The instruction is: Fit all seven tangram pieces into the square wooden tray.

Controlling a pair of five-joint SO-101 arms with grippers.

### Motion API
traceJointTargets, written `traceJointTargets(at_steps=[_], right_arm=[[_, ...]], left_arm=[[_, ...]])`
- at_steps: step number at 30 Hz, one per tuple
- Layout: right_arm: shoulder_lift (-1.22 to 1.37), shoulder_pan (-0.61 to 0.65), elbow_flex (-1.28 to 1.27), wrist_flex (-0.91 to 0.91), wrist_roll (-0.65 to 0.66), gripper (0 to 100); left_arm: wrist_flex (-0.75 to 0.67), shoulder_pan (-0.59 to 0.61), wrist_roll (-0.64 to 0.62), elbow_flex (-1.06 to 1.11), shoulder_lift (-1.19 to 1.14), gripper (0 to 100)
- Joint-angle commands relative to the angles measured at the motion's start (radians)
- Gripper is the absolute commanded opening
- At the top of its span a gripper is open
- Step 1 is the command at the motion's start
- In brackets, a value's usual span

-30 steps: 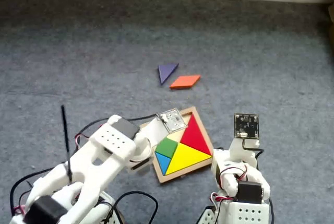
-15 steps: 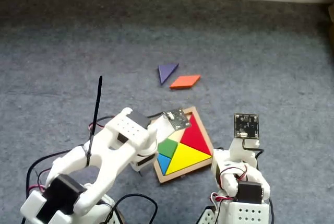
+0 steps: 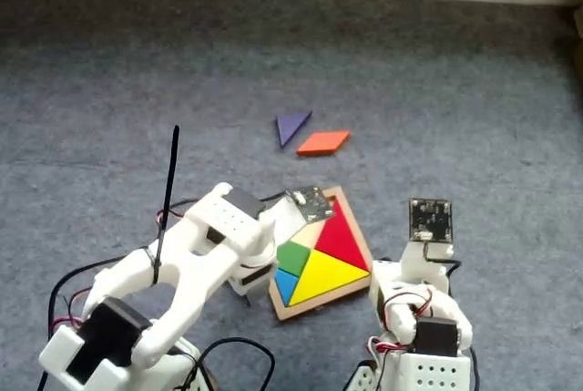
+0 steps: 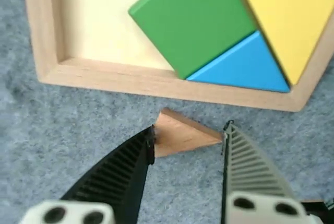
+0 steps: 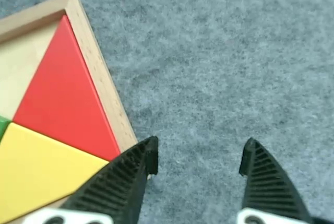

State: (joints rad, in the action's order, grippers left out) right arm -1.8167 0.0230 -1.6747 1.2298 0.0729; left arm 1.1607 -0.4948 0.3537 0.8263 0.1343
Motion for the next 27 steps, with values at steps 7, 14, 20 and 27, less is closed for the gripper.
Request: traceJointTargets(at_steps=[7,14,20,27], right_arm=[[-0.008,-0.010,-0.104,0.007,0.011,25.2],[-0.008,-0.010,-0.104,0.007,0.011,25.2],[-0.008,-0.010,-0.104,0.007,0.011,25.2],[-0.008,-0.010,-0.104,0.007,0.011,25.2]], left_arm=[[0.015,0.107,0.198,-0.022,-0.012,26],[0.009,0.105,0.252,-0.027,-0.001,15],[0.021,0.102,0.244,-0.059,0.002,10],[0.117,0.101,0.244,-0.088,0.147,7]])
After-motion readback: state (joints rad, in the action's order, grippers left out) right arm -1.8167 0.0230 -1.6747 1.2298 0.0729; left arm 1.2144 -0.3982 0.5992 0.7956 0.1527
